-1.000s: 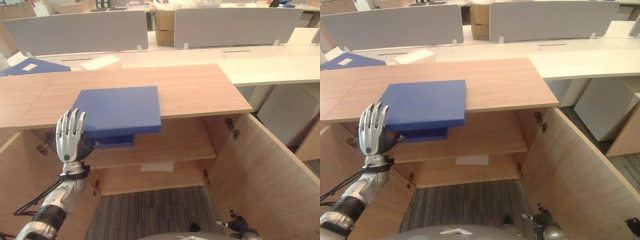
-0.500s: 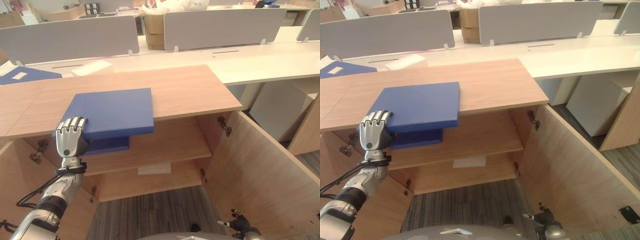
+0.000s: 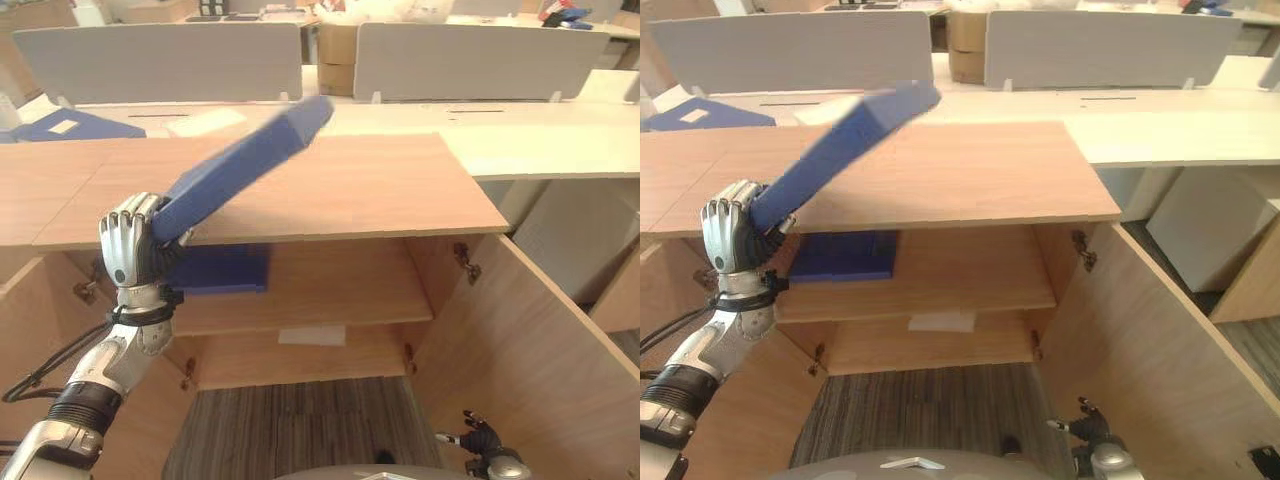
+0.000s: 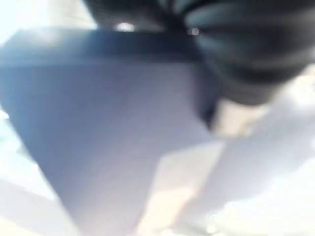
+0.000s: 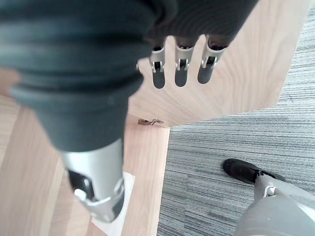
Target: Put the empty folder in the office cabinet
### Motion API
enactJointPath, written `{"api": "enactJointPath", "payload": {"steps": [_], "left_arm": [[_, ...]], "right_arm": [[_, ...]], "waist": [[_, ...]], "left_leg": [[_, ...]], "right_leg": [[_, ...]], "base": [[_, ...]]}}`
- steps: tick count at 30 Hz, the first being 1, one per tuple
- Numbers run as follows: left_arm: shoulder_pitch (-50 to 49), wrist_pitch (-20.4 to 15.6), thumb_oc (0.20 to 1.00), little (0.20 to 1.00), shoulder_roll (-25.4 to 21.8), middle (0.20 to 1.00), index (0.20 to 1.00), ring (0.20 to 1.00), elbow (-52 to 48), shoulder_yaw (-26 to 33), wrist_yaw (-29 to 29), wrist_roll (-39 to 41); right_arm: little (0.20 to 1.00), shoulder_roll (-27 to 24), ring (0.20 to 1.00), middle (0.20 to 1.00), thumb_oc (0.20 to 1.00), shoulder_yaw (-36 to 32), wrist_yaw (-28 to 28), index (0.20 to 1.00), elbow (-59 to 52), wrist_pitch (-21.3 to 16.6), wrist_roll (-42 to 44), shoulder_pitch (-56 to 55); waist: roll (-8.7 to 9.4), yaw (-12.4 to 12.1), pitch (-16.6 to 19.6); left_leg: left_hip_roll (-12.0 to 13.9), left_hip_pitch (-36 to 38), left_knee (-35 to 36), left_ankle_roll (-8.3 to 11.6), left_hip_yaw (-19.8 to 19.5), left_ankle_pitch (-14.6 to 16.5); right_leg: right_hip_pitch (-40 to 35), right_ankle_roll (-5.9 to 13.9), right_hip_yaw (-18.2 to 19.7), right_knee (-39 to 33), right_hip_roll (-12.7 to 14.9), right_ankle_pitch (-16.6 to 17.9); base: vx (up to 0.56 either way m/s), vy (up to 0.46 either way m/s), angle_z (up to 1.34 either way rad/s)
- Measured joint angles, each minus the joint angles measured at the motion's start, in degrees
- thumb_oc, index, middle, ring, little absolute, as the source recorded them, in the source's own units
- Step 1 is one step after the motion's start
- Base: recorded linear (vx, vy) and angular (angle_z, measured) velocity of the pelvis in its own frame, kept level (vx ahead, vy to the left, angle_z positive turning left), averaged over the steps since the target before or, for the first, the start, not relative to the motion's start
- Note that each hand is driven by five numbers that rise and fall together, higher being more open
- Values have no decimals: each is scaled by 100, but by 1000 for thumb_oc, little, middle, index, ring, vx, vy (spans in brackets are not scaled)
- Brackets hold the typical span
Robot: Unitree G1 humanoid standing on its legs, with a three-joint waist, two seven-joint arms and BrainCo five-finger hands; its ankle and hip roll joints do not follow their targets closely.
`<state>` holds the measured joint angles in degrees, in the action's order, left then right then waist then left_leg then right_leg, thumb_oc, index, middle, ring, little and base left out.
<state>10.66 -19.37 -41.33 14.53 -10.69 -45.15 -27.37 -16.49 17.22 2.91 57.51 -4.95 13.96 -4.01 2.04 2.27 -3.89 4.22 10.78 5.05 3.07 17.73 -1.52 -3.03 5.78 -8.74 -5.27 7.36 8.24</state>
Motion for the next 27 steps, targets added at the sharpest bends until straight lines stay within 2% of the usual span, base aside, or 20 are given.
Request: {"api": "enactJointPath", "payload": {"steps": [1, 3, 5, 6, 9, 10, 11, 12, 14, 15, 17, 19, 20, 21, 23, 27], "left_arm": [[0, 0, 200, 200, 0, 200, 200, 200, 0, 0, 0, 0], [-4, -294, 200, 200, 44, 200, 200, 200, -443, 193, 341, 400], [-8, -508, 200, 200, 234, 200, 200, 200, -1217, 352, 1264, 1287], [-8, -666, 200, 200, 251, 200, 200, 200, -1417, 367, 1513, 1548], [-229, -801, 200, 200, 787, 200, 200, 200, -2363, 416, 2817, 2965], [-275, -825, 200, 200, 907, 200, 200, 200, -2483, 410, 3119, 3254], [-275, -825, 200, 200, 907, 200, 200, 200, -2483, 410, 3119, 3254], [-346, -835, 200, 200, 1042, 200, 200, 200, -2554, 424, 3948, 4125], [-604, -670, 200, 200, 1327, 200, 200, 200, -2617, 418, 5035, 5214], [-604, -670, 200, 200, 1327, 200, 200, 200, -2617, 418, 5035, 5214], [-916, -450, 200, 200, 1454, 200, 200, 200, -2650, 410, 5807, 5900], [-1151, -51, 200, 200, 1463, 200, 200, 200, -2620, 408, 6467, 6369], [-1151, -51, 200, 200, 1463, 200, 200, 200, -2620, 408, 6467, 6369], [-1369, 134, 200, 200, 1469, 200, 200, 200, -2563, 411, 6873, 6772], [-1803, 320, 200, 200, 1489, 200, 200, 200, -2534, 433, 7206, 7165], [-2293, 350, 200, 200, 1586, 200, 200, 200, -2284, 575, 7282, 7193]], "right_arm": [[1000, 0, 1000, 1000, 1000, 0, 0, 1000, 0, 0, 0, 0], [1000, 52, 1000, 1000, 1000, -2, -2, 1000, -125, -1, -2, 6], [1000, 116, 1000, 1000, 1000, -104, -6, 1000, -161, -6, -9, 6], [1000, 146, 1000, 1000, 1000, -156, -12, 1000, -161, -7, -45, 7], [1000, 133, 1000, 1000, 1000, -170, -61, 1000, -377, 7, -78, -17], [1000, 138, 1000, 1000, 1000, -168, -68, 1000, -437, -5, -122, 17], [1000, 138, 1000, 1000, 1000, -168, -68, 1000, -437, -5, -122, 17], [1000, 112, 1000, 1000, 1000, -167, -99, 1000, -746, 7, -153, -20], [1000, 78, 1000, 1000, 1000, -166, -90, 1000, -1313, -16, -154, -29], [1000, 78, 1000, 1000, 1000, -166, -90, 1000, -1313, -16, -154, -29], [1000, 7, 1000, 1000, 1000, -164, -32, 1000, -2096, -46, -155, -86], [1000, -32, 1000, 1000, 1000, -168, 129, 1000, -2739, -146, -154, -163], [1000, -32, 1000, 1000, 1000, -168, 129, 1000, -2739, -146, -154, -163], [1000, -103, 1000, 1000, 1000, -170, 305, 1000, -3381, -101, -151, -317], [1000, -214, 1000, 1000, 1000, -172, 571, 1000, -4259, -102, -127, -507], [1000, -453, 1000, 1000, 1000, -319, 875, 1000, -4979, -89, 152, -514]], "waist": [[0, 0, 0], [5, -45, -23], [-9, -113, -50], [-16, -116, -56], [-71, -121, -112], [-87, -118, -135], [-87, -118, -135], [-122, -121, -156], [-166, -119, -180], [-166, -119, -180], [-188, -102, -225], [-183, -105, -246], [-183, -105, -246], [-186, -103, -251], [-169, -83, -260], [-127, -58, -275]], "left_leg": [[0, 0, 0, 0, 0, 0], [9, -6, 1, 1, -2, 4], [10, -29, 1, -19, -11, 19], [13, -30, 1, -18, -17, 19], [17, -32, 1, -24, -100, 24], [24, -35, 0, -22, -108, 21], [24, -35, 0, -22, -108, 21], [35, -39, 0, -17, -121, 18], [51, -39, 0, -11, -125, 14], [51, -39, 0, -11, -125, 14], [55, -40, -1, 9, -126, -3], [60, -41, -1, 38, -129, -21], [60, -41, -1, 38, -129, -21], [57, -44, -1, 39, -123, -19], [58, -46, -1, 38, -118, -18], [60, -45, -1, 38, -112, -12]], "right_leg": [[0, 0, 0, 0, 0, 0], [-9, -2, -6, -1, -5, -6], [-11, -4, -11, -1, -4, -16], [-12, -13, -18, -1, -7, -21], [-48, -16, -87, -1, -8, -70], [-48, -17, -97, 0, -16, -70], [-48, -17, -97, 0, -16, -70], [-46, -19, -111, -1, -24, -73], [-31, -30, -118, -1, -39, -84], [-31, -30, -118, -1, -39, -84], [-7, -32, -118, -1, -46, -82], [-5, -32, -118, 0, -54, -82], [-5, -32, -118, 0, -54, -82], [-1, -32, -116, 5, -52, -82], [3, -35, -112, 10, -53, -84], [5, -35, -107, 10, -53, -85]], "base": [[-5, -5, 10], [0, 0, 0], [-20, -9, 0], [-25, -3, 4], [-31, 0, 10], [0, 0, 0], [-18, 2, 3], [0, 0, 0], [-15, 2, 1], [0, 0, 0], [0, 0, 0], [0, 0, 0], [0, 0, 0], [0, 0, 0], [0, 0, 0], [0, 0, 0]]}}
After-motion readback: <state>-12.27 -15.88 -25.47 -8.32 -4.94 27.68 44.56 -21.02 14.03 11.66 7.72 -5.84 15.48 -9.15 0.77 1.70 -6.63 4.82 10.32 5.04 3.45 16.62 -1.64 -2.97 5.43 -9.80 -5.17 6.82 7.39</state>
